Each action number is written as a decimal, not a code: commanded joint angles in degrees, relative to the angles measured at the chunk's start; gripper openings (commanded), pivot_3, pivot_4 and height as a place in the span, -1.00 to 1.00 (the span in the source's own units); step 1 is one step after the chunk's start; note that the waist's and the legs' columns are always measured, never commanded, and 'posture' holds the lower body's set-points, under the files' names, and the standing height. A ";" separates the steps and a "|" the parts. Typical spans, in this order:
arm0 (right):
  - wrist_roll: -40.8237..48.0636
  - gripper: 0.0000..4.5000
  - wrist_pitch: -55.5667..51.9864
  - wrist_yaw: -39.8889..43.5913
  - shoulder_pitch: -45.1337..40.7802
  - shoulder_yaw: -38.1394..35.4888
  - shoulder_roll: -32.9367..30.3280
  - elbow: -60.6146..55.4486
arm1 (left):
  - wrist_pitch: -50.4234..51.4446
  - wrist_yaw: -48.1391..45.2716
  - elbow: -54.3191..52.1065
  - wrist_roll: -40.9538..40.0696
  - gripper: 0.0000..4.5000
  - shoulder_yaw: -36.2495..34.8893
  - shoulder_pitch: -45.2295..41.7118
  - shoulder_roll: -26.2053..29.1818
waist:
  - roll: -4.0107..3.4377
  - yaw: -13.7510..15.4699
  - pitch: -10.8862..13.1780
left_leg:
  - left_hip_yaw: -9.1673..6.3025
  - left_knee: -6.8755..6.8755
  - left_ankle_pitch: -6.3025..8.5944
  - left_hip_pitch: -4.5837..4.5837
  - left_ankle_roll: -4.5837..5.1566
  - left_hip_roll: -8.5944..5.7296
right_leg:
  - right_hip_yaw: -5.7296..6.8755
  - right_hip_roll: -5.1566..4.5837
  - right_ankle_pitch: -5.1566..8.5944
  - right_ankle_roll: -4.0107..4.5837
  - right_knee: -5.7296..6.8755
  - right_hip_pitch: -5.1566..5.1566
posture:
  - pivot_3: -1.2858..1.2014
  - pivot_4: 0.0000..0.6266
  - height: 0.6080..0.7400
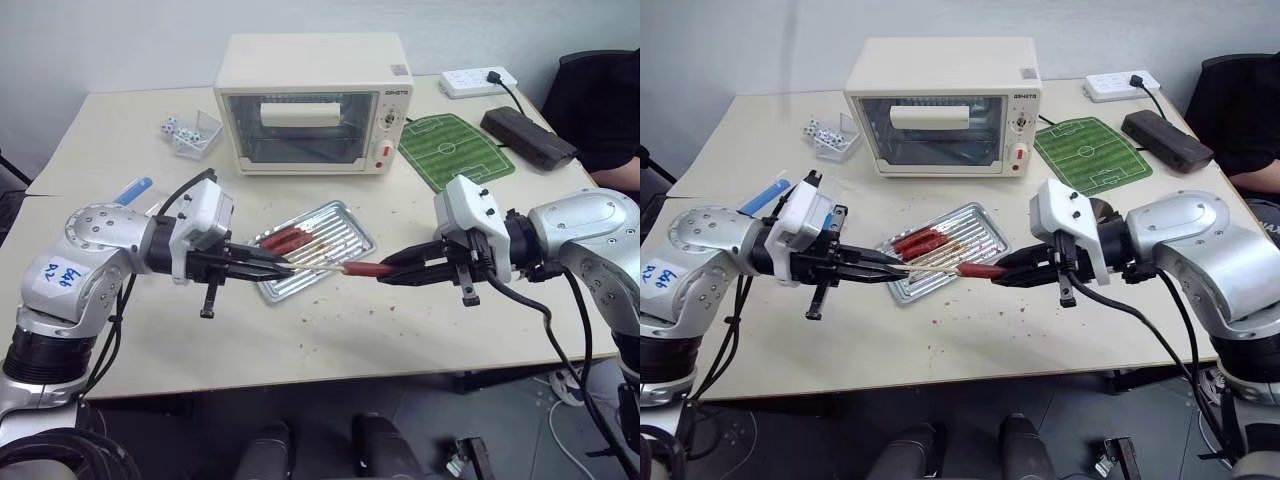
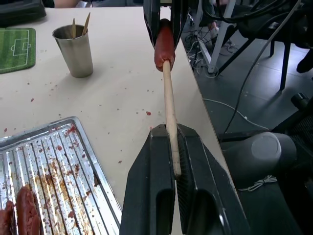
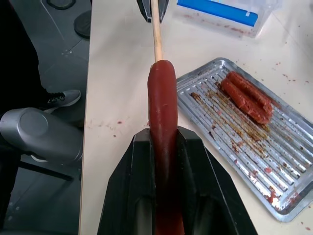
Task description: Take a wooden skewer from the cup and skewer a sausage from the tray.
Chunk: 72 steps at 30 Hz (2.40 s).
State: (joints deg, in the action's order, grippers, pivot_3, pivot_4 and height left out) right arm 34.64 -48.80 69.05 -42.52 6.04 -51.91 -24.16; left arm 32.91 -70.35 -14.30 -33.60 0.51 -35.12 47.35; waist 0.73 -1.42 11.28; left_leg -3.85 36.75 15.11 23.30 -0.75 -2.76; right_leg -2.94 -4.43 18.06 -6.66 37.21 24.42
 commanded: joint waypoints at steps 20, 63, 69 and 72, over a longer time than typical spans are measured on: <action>1.16 0.49 -2.63 -14.91 -6.88 -11.14 4.22 7.41 | 3.82 24.48 -5.30 2.40 -1.00 -19.94 16.33 -2.08 | 0.00 0.00 0.00 | 0.03 0.23 0.17 0.02 0.11 0.04 | -0.13 0.00 0.00 0.00 0.17 0.05 | 0.03 -0.52 1.00; 20.85 1.00 -12.10 -18.16 -5.60 -16.49 -0.69 0.35 | -3.43 36.01 16.19 13.64 -0.55 -26.02 19.76 1.42 | 0.09 1.32 -0.02 | 0.10 0.26 0.40 0.02 0.22 0.07 | -0.17 -0.05 0.00 0.01 0.03 0.00 | 0.03 -0.52 1.00; 21.60 1.00 -12.83 -18.53 -5.26 -16.64 -0.85 0.98 | -2.51 35.45 12.69 12.17 0.23 -30.08 22.50 2.16 | 0.09 0.64 -0.02 | 0.14 0.16 0.47 0.02 0.21 0.14 | -0.20 -0.01 0.00 0.01 -0.09 0.04 | 0.03 -0.52 1.00; 20.26 1.00 -11.68 -18.03 -4.90 -16.26 -1.41 0.99 | 0.15 33.85 9.44 9.41 0.66 -34.88 24.94 3.36 | 0.10 0.43 -0.02 | 0.14 0.16 0.48 0.03 0.22 0.15 | -0.24 -0.01 0.00 0.01 -0.11 0.04 | 0.03 -0.52 1.00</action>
State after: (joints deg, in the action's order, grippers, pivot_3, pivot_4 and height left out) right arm 55.18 -62.25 50.52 -46.88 -9.24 -52.03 -22.34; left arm 31.93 -35.33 -1.12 -21.95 -29.32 -10.81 48.68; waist 0.83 -0.99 11.26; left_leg -3.71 36.91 15.60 23.34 -0.52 -2.60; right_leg -3.21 -4.44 18.06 -6.65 37.09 24.45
